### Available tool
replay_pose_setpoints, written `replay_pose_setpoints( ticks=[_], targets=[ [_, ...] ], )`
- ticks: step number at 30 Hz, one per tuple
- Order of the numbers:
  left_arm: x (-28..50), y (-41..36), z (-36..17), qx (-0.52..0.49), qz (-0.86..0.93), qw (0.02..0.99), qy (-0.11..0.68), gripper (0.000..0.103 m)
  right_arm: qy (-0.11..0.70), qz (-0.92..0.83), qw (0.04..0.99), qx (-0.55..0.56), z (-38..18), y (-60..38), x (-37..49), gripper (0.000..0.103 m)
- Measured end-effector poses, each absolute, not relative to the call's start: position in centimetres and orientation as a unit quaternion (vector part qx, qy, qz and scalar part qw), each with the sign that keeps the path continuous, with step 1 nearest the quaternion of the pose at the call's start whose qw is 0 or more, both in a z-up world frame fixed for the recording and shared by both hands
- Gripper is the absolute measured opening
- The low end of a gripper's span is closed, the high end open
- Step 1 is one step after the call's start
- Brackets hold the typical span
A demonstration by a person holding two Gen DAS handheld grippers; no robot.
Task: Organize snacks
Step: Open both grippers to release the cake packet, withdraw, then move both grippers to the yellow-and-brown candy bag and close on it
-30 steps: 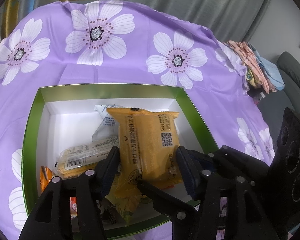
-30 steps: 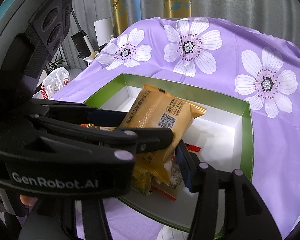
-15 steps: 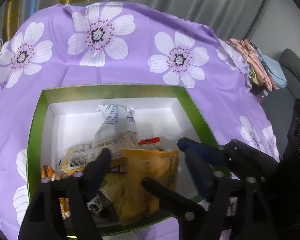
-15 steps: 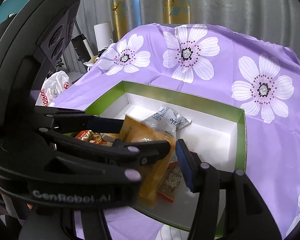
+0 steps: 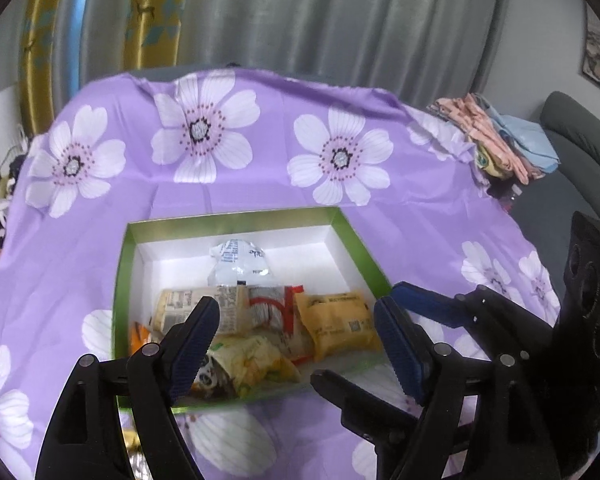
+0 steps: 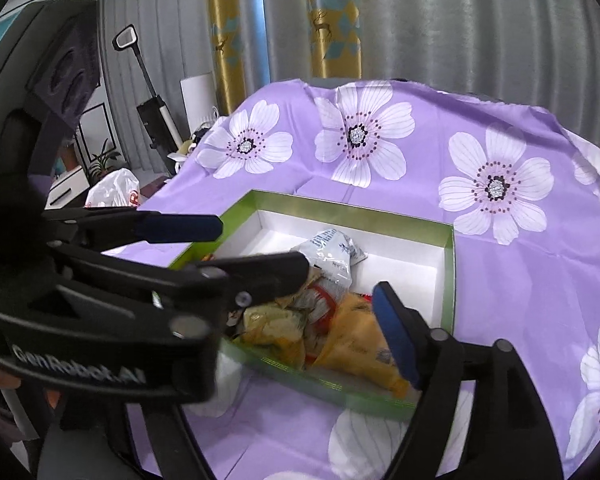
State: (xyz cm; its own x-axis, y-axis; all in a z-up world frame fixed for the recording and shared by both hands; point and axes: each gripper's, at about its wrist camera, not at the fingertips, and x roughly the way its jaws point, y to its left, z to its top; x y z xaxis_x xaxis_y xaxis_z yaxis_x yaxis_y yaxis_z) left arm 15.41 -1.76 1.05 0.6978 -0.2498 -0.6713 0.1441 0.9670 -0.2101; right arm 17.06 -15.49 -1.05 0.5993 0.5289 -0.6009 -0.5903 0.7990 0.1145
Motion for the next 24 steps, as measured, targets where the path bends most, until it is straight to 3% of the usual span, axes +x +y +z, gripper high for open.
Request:
replay_pose_setpoints(
  ticks=[9,24],
  targets=[
    [9.9,1.0,1.7,-0.101,-0.084,0.923,0.361,0.08,0.327,0.332,0.884,-0.047,-0.6,-15.2,12.4,0.085],
    [4.7,10.4,-5.4,-0.194,-0.015,0.885,0.423,0.082,0.391,0.388,0.833,-0.056,-5.1,-10.5,9.4,0.085]
  ],
)
